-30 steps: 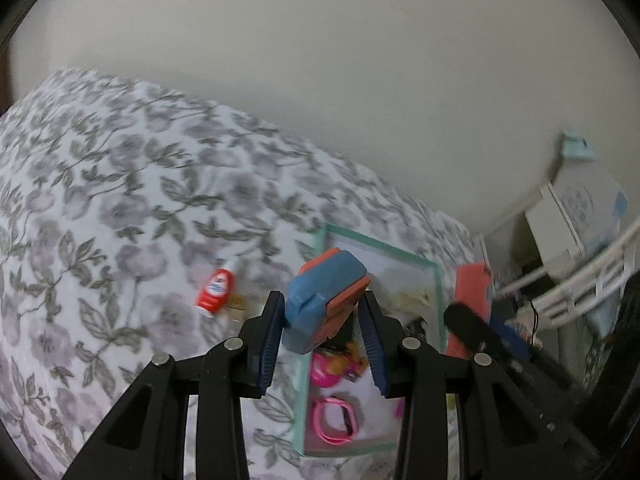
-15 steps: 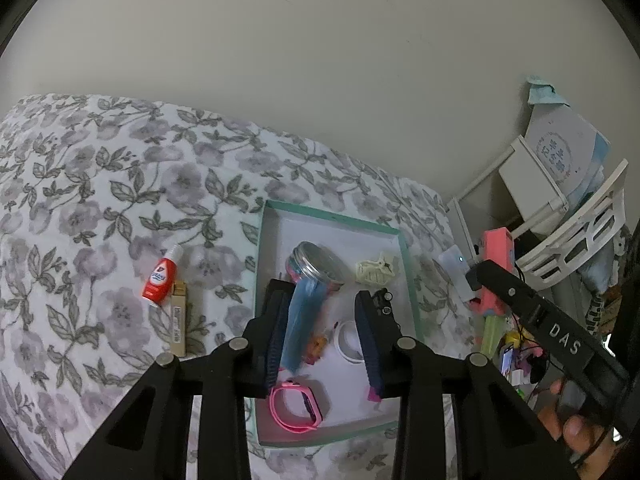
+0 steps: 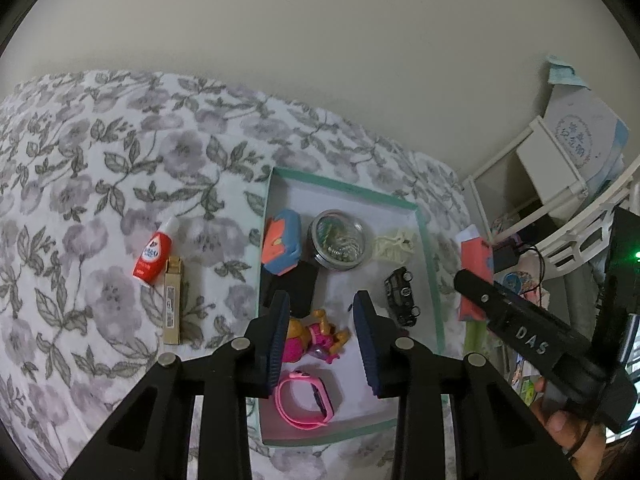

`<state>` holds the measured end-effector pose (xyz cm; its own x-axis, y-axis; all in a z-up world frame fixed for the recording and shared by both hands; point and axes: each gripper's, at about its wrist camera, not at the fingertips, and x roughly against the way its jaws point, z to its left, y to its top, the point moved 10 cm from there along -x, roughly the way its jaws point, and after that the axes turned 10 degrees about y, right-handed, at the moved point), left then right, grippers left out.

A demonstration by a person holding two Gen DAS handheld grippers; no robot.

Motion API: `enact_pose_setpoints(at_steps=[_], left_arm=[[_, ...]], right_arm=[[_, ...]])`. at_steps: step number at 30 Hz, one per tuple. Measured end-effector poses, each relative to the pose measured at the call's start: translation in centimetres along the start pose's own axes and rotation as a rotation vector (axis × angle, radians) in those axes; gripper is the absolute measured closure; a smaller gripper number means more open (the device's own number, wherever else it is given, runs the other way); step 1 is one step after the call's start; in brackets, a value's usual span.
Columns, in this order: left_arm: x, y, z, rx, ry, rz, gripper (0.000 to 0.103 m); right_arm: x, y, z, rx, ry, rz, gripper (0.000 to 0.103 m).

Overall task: Organize rigid objects
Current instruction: 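Carry the pink-green knife over the tray with the right tool while the left tool carries the orange-blue knife there, then open both tools to release the two toy knives in the tray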

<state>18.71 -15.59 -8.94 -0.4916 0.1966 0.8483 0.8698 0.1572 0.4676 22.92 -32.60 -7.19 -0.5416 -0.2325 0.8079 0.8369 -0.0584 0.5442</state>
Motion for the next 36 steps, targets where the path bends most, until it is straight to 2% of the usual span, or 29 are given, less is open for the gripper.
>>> enact_pose_setpoints(at_steps=[8,16,29,32,34,36], left_arm=[[-1.1,-0.2,1.0,0.016,0.024,0.022,0.069],[-1.4,-0.2,1.3,0.021,0.029,0.033,0.069],[-2.2,-0.4,2.7,0.055,0.062,0.063,0.069],[-2.4,-0.5,3.0,0.061,0.069,0.069,0.069],[-2.5,-0.5,3.1,0.065,0.075,0.073,0.069],[-2.6,-0.6,3.3,0.068,0.078,0.078,0.068]], right_arm=[[-4.3,-2.3,0.1,0.009,-0.003,0.113,0.057],[-6.3,-3.7,-0.5,0.004,-0.018,0.169,0.057],[-7.1,-4.3,-0.9,0.012,-0.045,0.206,0.057],[-7.0,-4.3,-0.9,0.019,-0.051,0.203,0.053],[-6.9,-4.1,-0.9,0.027,-0.056,0.196,0.047],[-6.8,-4.0,-0.8,0.032,-0.059,0.193,0.047]])
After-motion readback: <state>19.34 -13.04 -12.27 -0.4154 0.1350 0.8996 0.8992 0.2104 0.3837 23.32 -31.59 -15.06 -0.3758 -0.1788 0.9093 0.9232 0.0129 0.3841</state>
